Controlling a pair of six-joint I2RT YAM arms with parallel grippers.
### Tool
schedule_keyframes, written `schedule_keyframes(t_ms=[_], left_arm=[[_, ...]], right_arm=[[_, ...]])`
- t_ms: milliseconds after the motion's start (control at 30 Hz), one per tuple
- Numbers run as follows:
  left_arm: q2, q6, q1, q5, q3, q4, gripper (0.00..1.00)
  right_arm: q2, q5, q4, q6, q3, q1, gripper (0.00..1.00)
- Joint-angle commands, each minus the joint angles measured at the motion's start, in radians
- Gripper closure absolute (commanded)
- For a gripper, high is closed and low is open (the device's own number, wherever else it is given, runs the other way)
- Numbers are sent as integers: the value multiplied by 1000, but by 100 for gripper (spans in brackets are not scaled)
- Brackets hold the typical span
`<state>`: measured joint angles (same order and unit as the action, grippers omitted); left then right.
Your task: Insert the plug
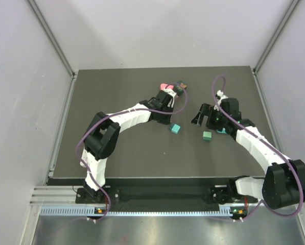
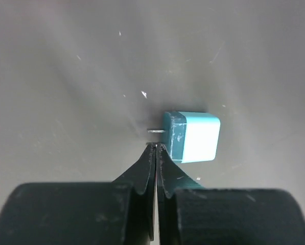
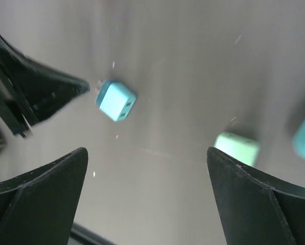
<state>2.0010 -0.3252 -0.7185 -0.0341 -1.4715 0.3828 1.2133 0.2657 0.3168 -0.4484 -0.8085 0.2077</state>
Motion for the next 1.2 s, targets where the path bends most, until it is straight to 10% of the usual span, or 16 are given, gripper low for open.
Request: schedule_keyframes(t_ms=[0,67,300,700,1167], left_arm=[[-51,-119,28,-102,26,18,100],[-57,-147,42,-133,40,8,99],[-100,103,53,-150,97,-75,50],[-232,1018,51,-509,254,-231,43],[-39,1232,14,-613,94,-116,37]], right_arm=[[17,55,-198,-117,73,59,2],[37,59,-252,-159,104,85,3],[98,26,-237,-185,108,144,6],[-118,-45,-41,-62,57,53,3],[-324,89,11,-75,-44,-137,0]])
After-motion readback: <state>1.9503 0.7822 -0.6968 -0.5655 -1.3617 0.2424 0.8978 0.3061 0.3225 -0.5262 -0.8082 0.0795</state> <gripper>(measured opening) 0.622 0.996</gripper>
